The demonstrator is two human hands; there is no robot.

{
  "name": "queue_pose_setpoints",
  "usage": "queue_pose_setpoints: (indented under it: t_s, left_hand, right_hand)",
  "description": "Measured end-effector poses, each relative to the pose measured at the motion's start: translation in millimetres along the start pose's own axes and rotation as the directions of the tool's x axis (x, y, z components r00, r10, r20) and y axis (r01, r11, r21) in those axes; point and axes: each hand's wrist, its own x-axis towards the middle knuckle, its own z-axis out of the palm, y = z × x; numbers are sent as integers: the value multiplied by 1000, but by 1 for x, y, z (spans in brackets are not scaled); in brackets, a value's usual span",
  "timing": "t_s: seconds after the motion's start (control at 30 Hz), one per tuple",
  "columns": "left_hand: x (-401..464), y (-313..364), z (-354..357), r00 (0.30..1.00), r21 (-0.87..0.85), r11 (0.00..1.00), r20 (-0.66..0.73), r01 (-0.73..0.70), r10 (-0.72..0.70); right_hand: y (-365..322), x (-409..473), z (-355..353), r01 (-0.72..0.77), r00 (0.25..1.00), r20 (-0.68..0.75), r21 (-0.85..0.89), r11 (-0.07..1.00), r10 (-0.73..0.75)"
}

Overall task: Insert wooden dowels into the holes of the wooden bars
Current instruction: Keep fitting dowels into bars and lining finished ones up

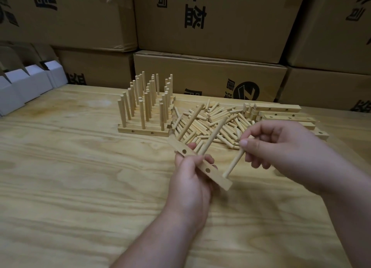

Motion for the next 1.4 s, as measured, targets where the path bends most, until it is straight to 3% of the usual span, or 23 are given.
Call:
queue_pose_setpoints:
  t_s: [0.1, 0.2, 0.53, 0.77, 1.1, 1.4]
  left_hand:
    - [-1, 0, -1, 1000, 78, 997, 29, -12, 9]
    - [-2, 1, 1, 999, 63, 998, 40, -13, 10]
    - [-3, 0, 2, 997, 91, 996, 73, 0, -6]
    - [-3, 0, 2, 992, 200, 978, 99, 55, -76]
    - [-3, -7, 1, 988, 389, 920, 120, 47, -101]
    - [0, -6, 5, 964, 440, 890, 163, 121, -211]
  right_hand:
    - [6, 5, 3, -32, 995, -90, 96, 995, 40]
    - [9, 6, 5, -74, 993, -76, 169, 983, 88]
    - [8, 5, 4, 56, 981, -191, 90, 994, -38]
    - [5, 2, 4, 118, 963, -234, -80, 990, -134]
    - [-3, 10, 20, 130, 958, -251, -48, 990, -138]
    - [-26, 82, 64, 139, 982, -108, -131, 982, -154]
